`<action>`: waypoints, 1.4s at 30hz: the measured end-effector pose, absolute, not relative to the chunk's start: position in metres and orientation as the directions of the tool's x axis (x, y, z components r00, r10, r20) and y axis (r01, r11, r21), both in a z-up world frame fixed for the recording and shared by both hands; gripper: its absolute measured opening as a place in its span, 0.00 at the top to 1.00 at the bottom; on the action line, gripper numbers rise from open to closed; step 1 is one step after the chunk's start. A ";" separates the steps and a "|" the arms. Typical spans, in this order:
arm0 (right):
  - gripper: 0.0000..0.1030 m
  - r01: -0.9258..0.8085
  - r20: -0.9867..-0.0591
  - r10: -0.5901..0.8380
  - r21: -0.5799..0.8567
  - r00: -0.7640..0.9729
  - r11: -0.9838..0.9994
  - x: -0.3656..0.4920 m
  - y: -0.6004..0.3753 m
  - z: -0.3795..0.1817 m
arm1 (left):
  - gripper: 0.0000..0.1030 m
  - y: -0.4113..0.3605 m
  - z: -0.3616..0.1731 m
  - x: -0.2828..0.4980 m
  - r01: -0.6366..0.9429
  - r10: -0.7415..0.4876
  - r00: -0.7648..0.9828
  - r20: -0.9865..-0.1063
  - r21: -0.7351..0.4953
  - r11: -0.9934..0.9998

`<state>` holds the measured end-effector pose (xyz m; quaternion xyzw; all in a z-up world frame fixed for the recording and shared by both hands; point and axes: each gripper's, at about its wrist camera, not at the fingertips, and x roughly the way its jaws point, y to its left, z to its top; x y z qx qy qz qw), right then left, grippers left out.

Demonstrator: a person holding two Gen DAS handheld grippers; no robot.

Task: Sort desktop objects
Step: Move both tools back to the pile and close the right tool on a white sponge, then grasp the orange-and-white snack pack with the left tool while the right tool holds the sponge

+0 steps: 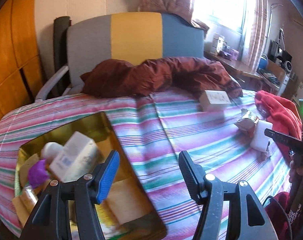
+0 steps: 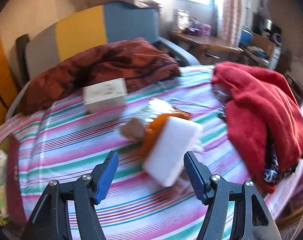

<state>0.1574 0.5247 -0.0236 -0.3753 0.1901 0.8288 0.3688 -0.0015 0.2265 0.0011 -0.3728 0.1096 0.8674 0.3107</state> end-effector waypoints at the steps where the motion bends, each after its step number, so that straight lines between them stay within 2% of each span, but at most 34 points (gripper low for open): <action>1: 0.34 -0.765 -0.765 0.470 0.045 -0.440 -0.643 0.161 0.530 -0.026 | 0.39 0.234 -0.001 0.000 -0.630 0.460 -0.522 -0.718 -0.039 -0.776; 9: 0.32 -0.796 -0.786 0.448 0.091 -0.426 -0.598 0.164 0.557 -0.045 | 0.39 0.270 -0.011 0.004 -0.680 0.485 -0.466 -0.740 -0.050 -0.731; 11: 0.29 -0.798 -0.785 0.458 0.076 -0.417 -0.598 0.159 0.558 -0.048 | 0.39 0.278 -0.014 0.006 -0.693 0.490 -0.451 -0.746 -0.054 -0.719; 19: 0.30 -0.801 -0.808 0.465 0.014 -0.361 -0.598 0.141 0.577 -0.069 | 0.39 0.306 -0.027 0.004 -0.722 0.496 -0.398 -0.772 -0.070 -0.688; 23: 0.51 -0.789 -0.815 0.451 0.013 -0.365 -0.615 0.139 0.583 -0.073 | 0.39 0.321 -0.033 0.003 -0.741 0.500 -0.374 -0.781 -0.073 -0.668; 26: 0.56 -0.778 -0.821 0.431 0.027 -0.376 -0.627 0.140 0.585 -0.072 | 0.39 0.335 -0.035 0.004 -0.760 0.510 -0.356 -0.783 -0.075 -0.646; 32: 0.57 -0.779 -0.834 0.374 0.102 -0.406 -0.619 0.148 0.588 -0.070 | 0.39 0.372 -0.039 0.005 -0.811 0.553 -0.278 -0.786 -0.116 -0.573; 36: 0.57 -0.783 -0.843 0.385 0.067 -0.376 -0.619 0.150 0.586 -0.066 | 0.39 0.400 -0.040 0.006 -0.846 0.579 -0.239 -0.779 -0.126 -0.518; 42: 0.57 -0.809 -0.836 0.388 0.107 -0.388 -0.579 0.165 0.593 -0.061 | 0.37 0.453 -0.038 0.021 -0.915 0.615 -0.189 -0.765 -0.091 -0.394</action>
